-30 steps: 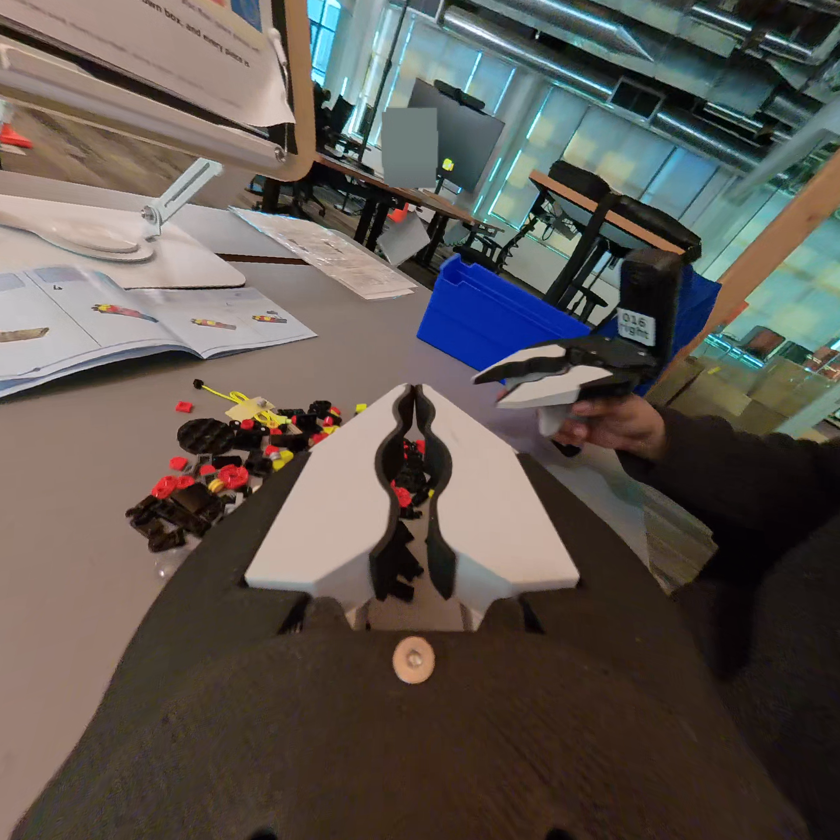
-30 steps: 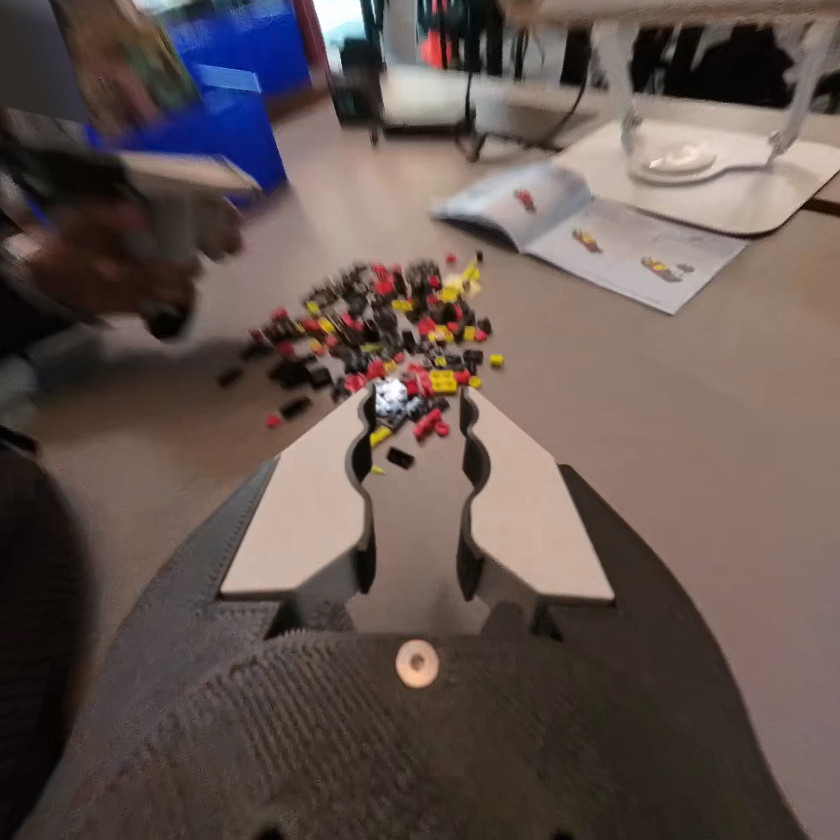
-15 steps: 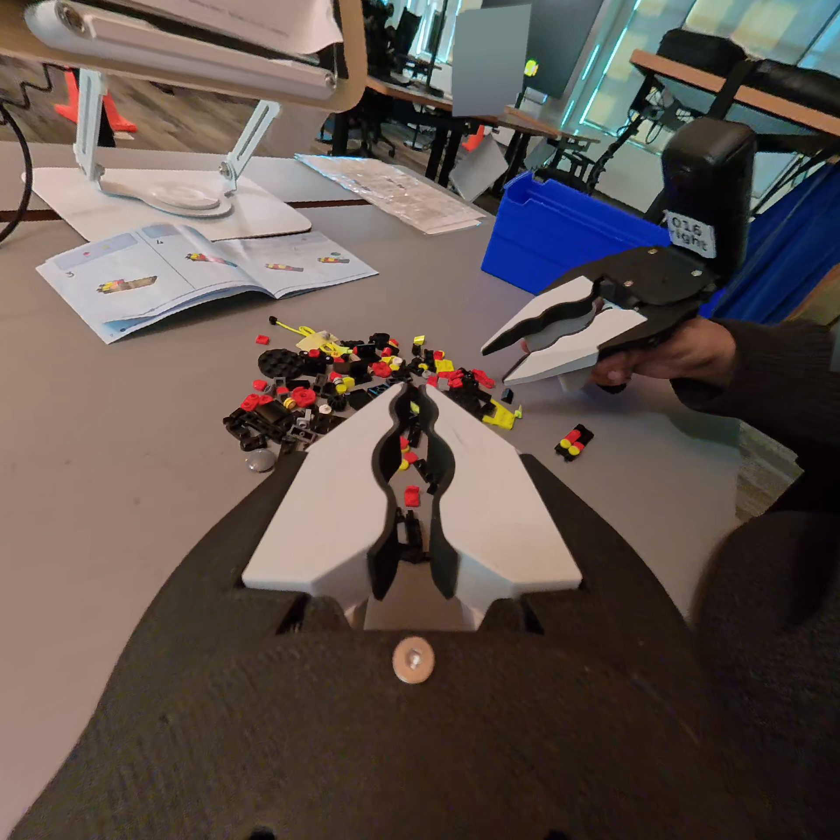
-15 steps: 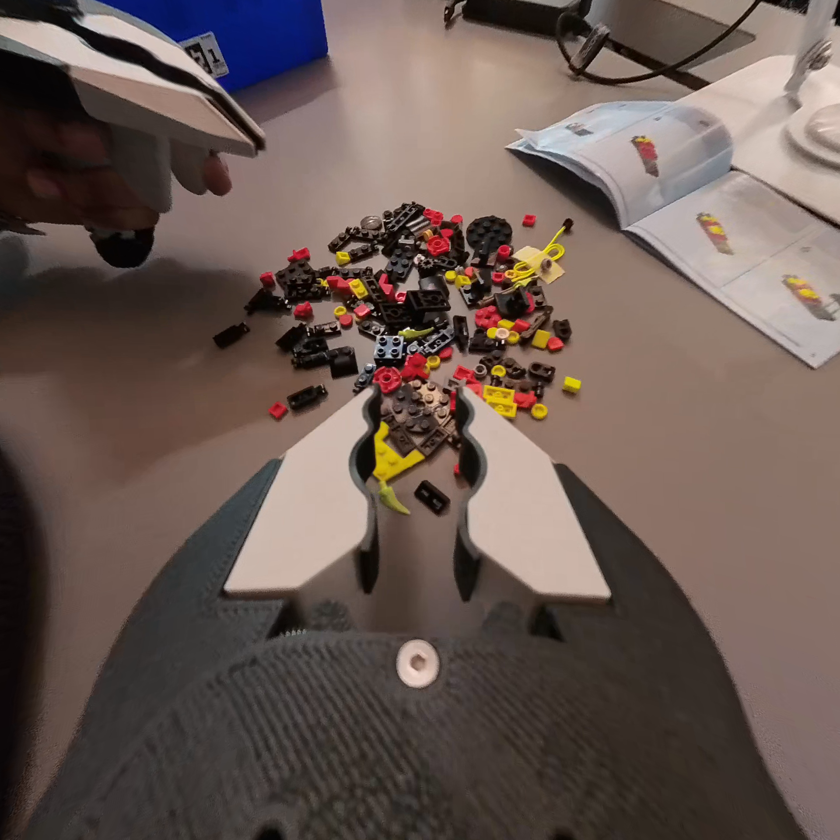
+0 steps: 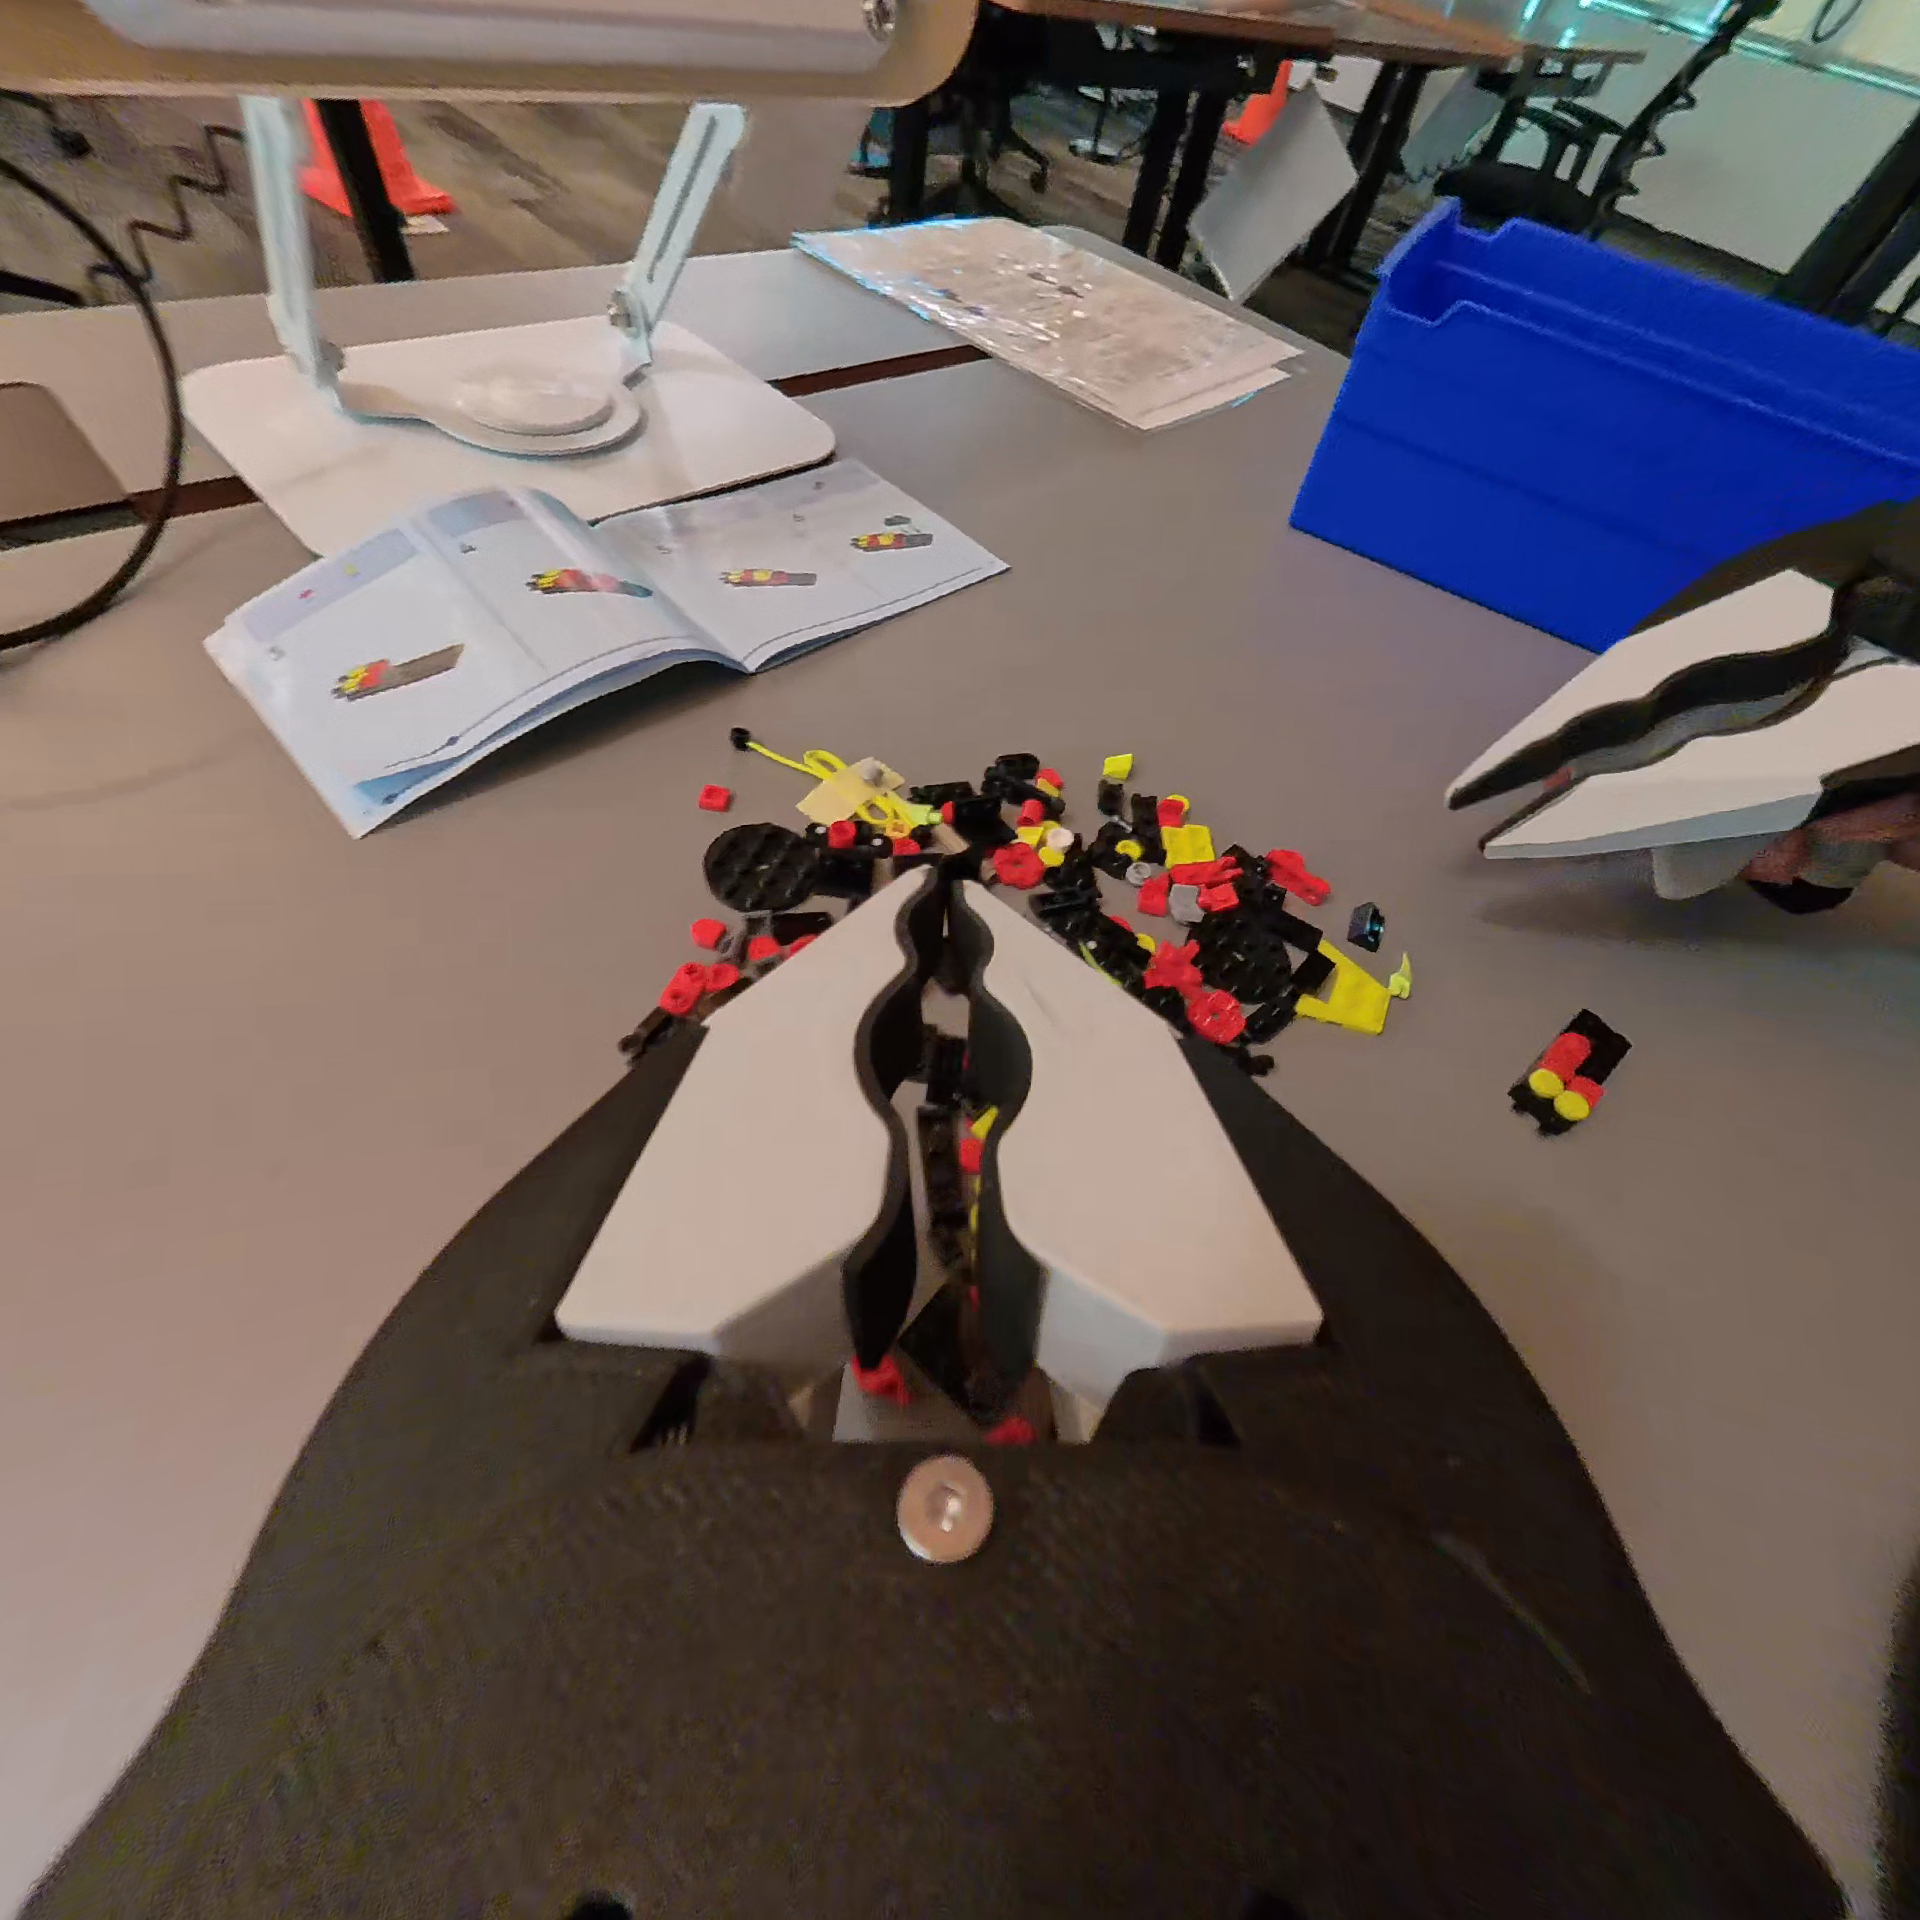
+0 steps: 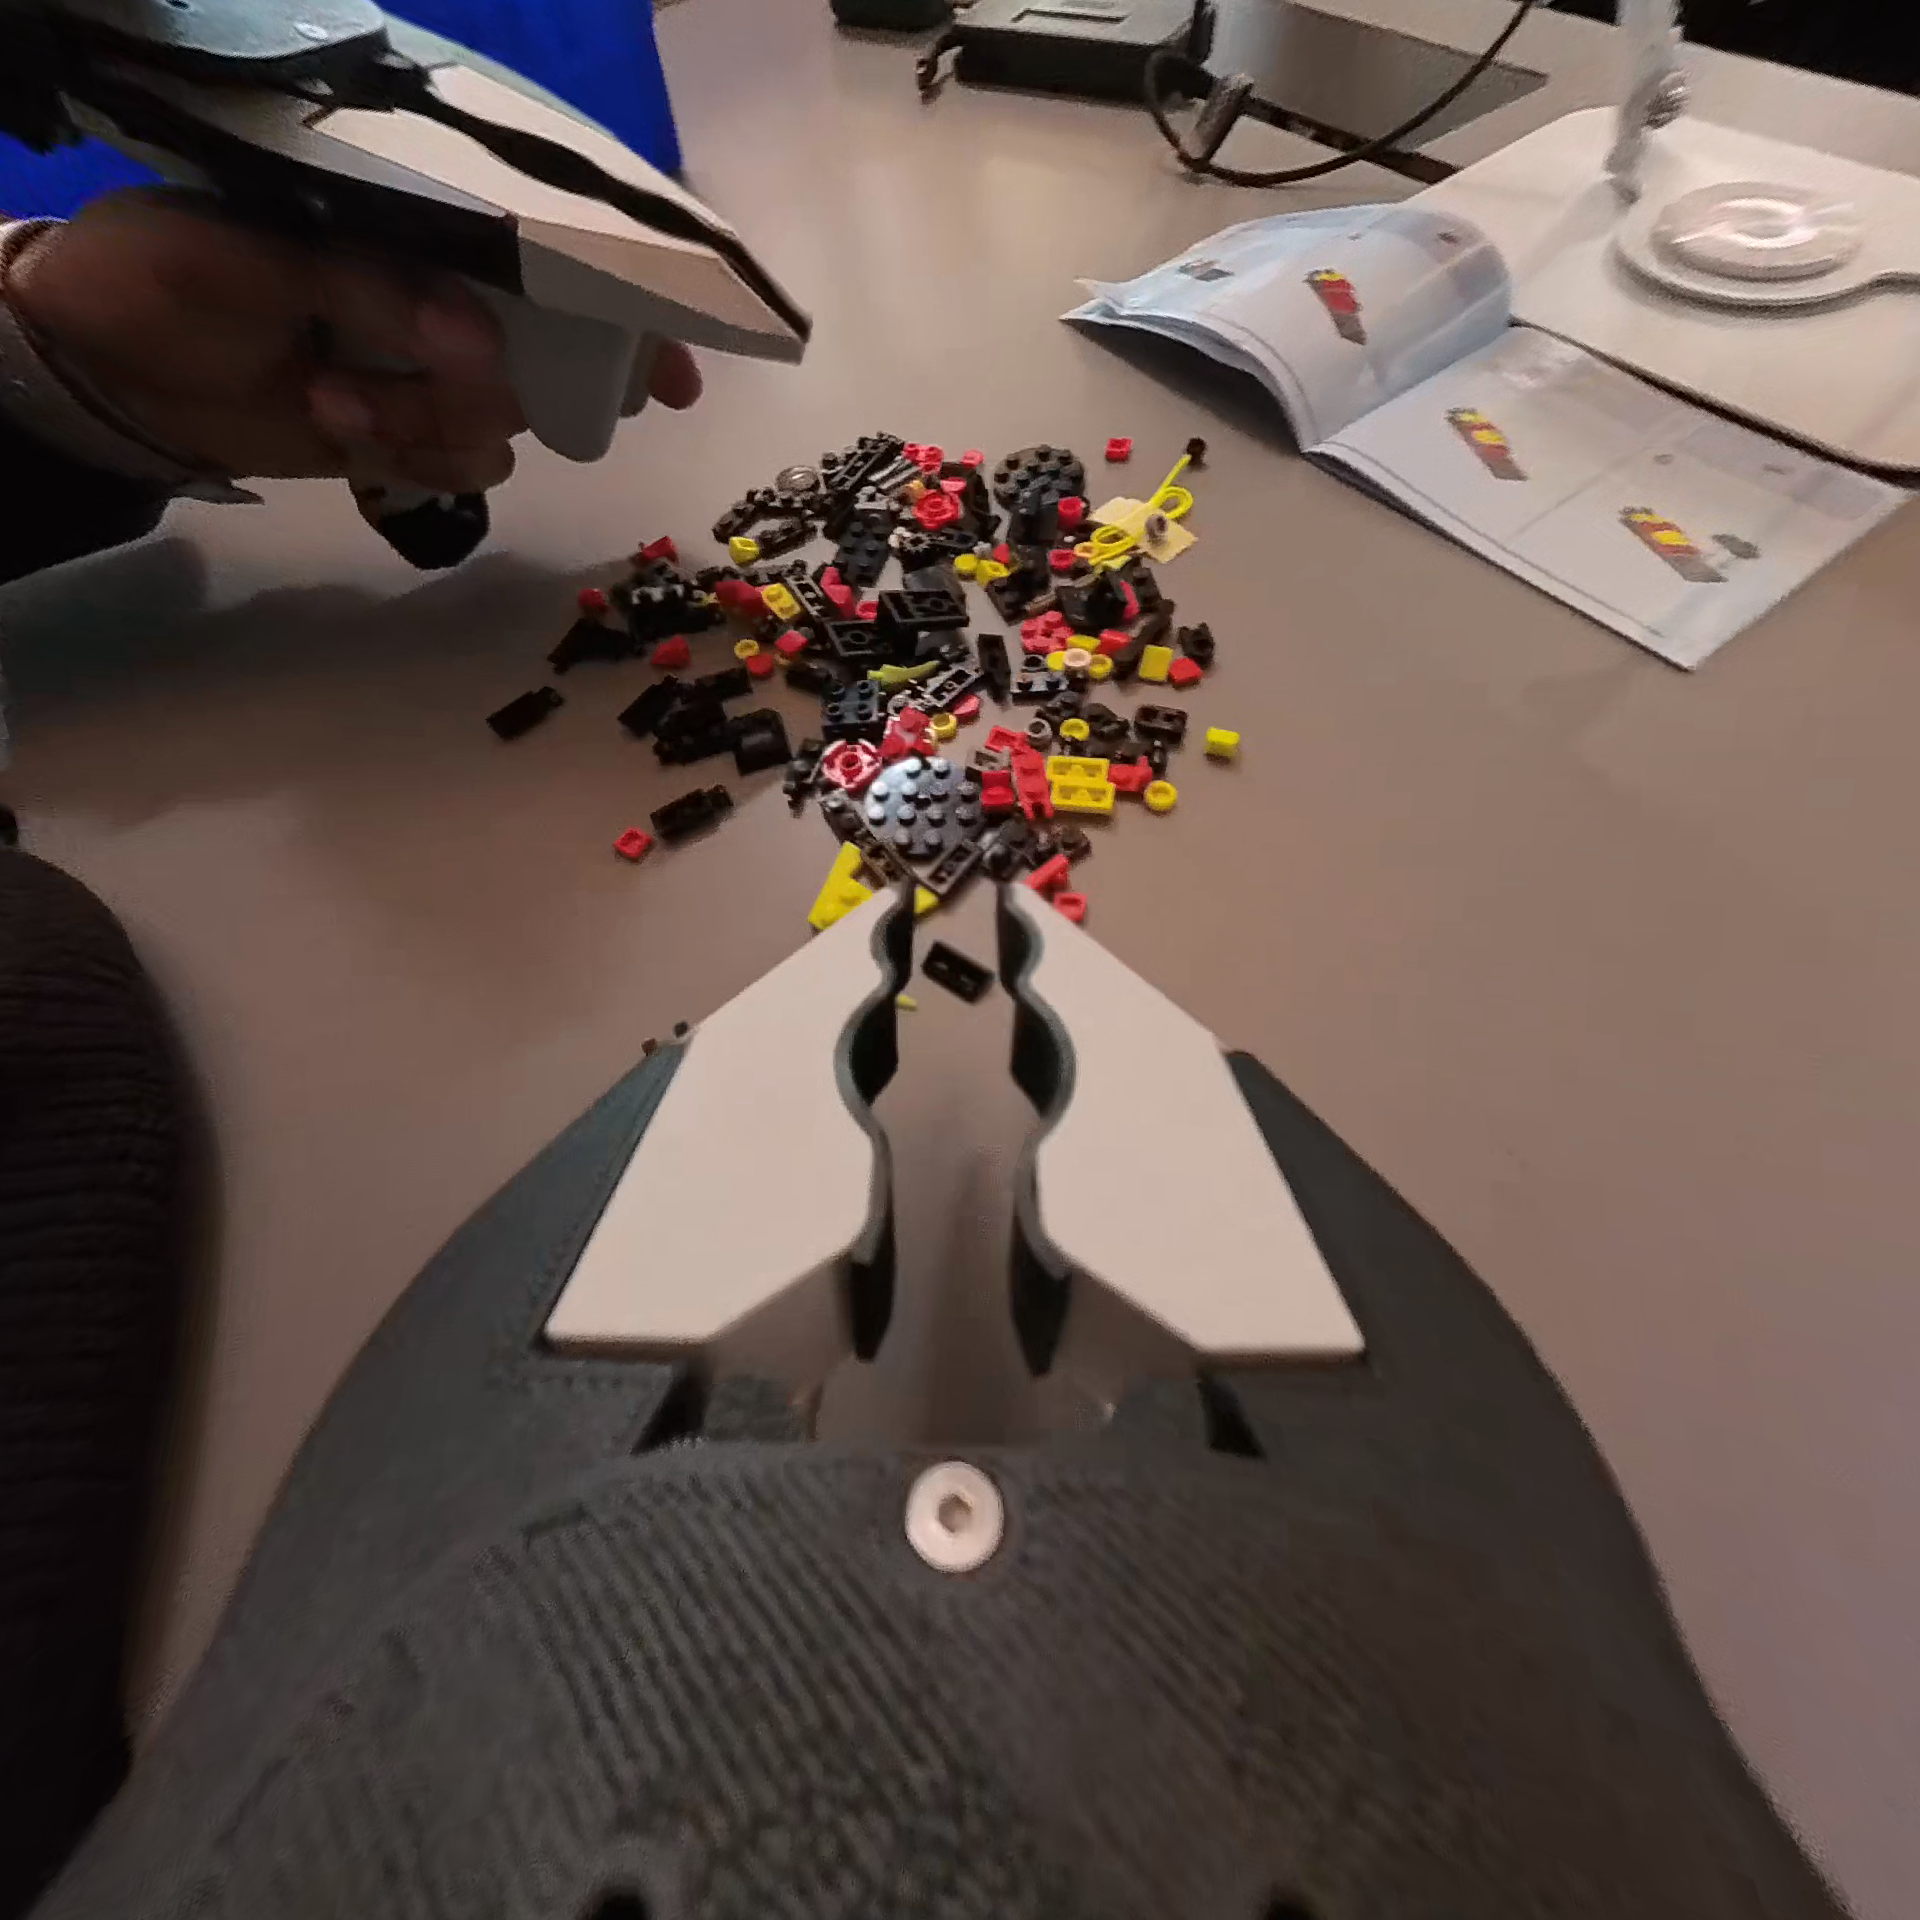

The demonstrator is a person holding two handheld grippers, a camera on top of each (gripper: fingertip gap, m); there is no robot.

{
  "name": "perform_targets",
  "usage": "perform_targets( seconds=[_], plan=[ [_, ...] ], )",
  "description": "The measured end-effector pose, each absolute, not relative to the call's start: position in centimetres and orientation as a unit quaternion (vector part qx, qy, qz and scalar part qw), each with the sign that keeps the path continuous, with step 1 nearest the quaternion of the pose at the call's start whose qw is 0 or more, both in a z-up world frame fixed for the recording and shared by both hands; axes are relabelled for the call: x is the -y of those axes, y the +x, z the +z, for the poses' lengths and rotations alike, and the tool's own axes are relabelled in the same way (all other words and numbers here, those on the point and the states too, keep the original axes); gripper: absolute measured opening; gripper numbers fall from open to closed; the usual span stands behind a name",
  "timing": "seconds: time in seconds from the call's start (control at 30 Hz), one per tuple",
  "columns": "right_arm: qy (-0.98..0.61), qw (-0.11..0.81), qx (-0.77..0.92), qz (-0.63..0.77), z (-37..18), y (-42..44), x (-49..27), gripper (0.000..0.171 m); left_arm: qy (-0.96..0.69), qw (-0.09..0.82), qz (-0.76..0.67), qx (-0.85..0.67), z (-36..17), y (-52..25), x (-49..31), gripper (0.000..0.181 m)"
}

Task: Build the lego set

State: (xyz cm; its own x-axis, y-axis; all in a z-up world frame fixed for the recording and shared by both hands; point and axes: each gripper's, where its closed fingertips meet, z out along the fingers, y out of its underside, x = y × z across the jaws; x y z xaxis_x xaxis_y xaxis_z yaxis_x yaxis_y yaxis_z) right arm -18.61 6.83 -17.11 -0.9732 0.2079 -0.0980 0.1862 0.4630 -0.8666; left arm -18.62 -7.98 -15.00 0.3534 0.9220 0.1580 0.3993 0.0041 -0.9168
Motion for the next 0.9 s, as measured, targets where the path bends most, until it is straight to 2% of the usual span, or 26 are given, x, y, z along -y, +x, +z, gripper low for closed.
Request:
perform_targets(
  seconds=[0.03,0.33,0.47,0.7,0.9],
  plan=[
    [-0.119,0.018,0.854,0.506,-17.0,-18.7,-7.2,0.016,-0.659,0.498,0.260,0.499,-15.0,-18.8,7.6,0.000],
    [-0.142,0.035,0.852,0.503,-17.1,-19.1,-8.9,0.016,-0.648,0.468,0.297,0.522,-14.8,-20.8,8.3,0.000],
    [-0.135,0.053,0.844,0.516,-16.6,-19.3,-8.7,0.005,-0.648,0.468,0.298,0.522,-14.2,-20.6,8.9,0.000],
    [-0.131,0.061,0.845,0.516,-16.6,-19.4,-8.4,0.008,-0.659,0.453,0.334,0.499,-14.5,-20.5,8.9,0.000],
    [-0.142,0.049,0.829,0.539,-15.8,-19.5,-7.8,0.000,-0.656,0.431,0.384,0.486,-14.0,-21.0,10.3,0.000]
  ],
)
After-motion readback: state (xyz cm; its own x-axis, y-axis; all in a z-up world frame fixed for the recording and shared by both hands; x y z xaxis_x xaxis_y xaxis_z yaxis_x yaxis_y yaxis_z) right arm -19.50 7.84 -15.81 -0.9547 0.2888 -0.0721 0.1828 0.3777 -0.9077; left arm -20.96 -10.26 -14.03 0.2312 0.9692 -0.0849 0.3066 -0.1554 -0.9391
